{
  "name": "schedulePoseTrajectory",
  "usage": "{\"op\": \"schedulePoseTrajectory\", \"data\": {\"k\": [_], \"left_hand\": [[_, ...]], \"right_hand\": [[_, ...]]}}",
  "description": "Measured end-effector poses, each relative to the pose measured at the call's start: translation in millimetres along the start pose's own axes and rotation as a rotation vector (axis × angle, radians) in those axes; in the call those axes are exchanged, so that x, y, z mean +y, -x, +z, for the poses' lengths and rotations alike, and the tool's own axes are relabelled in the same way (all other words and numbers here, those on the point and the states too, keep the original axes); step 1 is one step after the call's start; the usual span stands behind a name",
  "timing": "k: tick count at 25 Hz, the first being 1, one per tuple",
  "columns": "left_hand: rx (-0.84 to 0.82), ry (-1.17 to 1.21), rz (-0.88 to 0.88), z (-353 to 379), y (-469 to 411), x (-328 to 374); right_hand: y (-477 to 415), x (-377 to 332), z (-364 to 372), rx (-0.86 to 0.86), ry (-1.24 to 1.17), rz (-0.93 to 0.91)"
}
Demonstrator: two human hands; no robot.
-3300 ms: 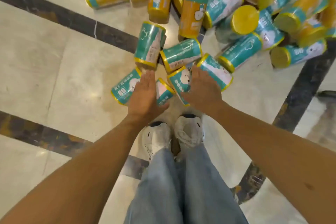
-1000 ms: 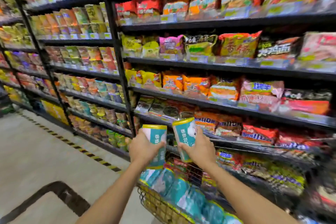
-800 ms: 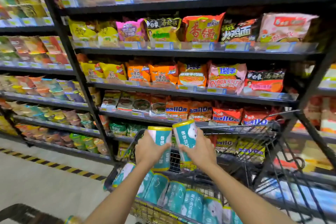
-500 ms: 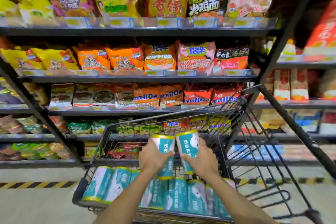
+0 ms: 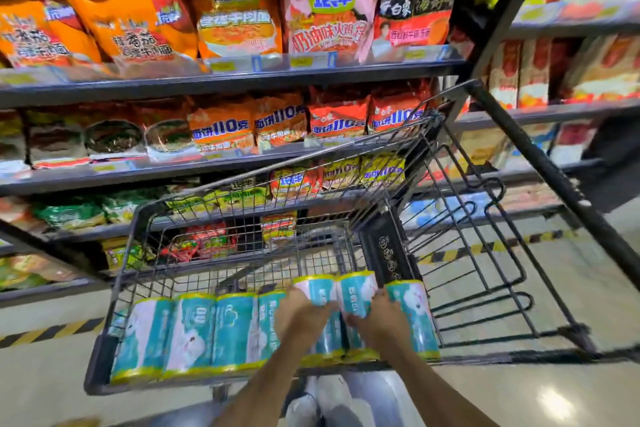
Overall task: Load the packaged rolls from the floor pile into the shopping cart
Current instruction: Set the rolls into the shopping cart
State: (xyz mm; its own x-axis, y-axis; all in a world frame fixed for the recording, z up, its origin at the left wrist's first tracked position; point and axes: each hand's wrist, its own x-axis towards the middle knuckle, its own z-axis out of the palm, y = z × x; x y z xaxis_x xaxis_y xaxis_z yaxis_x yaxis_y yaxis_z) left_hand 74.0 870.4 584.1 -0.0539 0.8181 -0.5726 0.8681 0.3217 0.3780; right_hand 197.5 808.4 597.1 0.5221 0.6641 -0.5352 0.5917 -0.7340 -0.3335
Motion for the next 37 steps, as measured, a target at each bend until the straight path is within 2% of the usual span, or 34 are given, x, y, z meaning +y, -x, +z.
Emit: {"op": "schedulePoseTrajectory", "data": {"k": [4, 9, 14, 18, 22, 28, 32, 37], "left_hand": [[0.004, -0.019, -0.002, 16, 3, -2], [-0.003, -0.091, 0.028, 19, 5, 4], [-0.06, -0.229, 0.1, 6, 2, 12], [0.063, -0.304, 0.192, -36, -3, 46], [0.229, -0.305, 0.171, -73, -3, 77], [0.452, -0.263, -0.004, -108, 49, 77], [0.65, -0.199, -0.167, -116, 116, 24], [0.827, -0.063, -0.589, -69, 263, -116]], "right_hand": [[-4, 2, 10, -0.055, -0.002, 0.045], [-1, 1, 7, 0.002, 0.04, 0.086], [-2, -14, -19, 0.033, 0.303, -0.036], [-25, -49, -65, 0.117, 0.383, -0.175], [-44, -81, -99, 0.182, 0.43, -0.383], [-29, -102, -125, 0.212, 0.55, -0.771], [27, -124, -98, 0.178, 0.612, -1.083], [168, -113, -17, 0.008, 0.673, -1.55]]}}
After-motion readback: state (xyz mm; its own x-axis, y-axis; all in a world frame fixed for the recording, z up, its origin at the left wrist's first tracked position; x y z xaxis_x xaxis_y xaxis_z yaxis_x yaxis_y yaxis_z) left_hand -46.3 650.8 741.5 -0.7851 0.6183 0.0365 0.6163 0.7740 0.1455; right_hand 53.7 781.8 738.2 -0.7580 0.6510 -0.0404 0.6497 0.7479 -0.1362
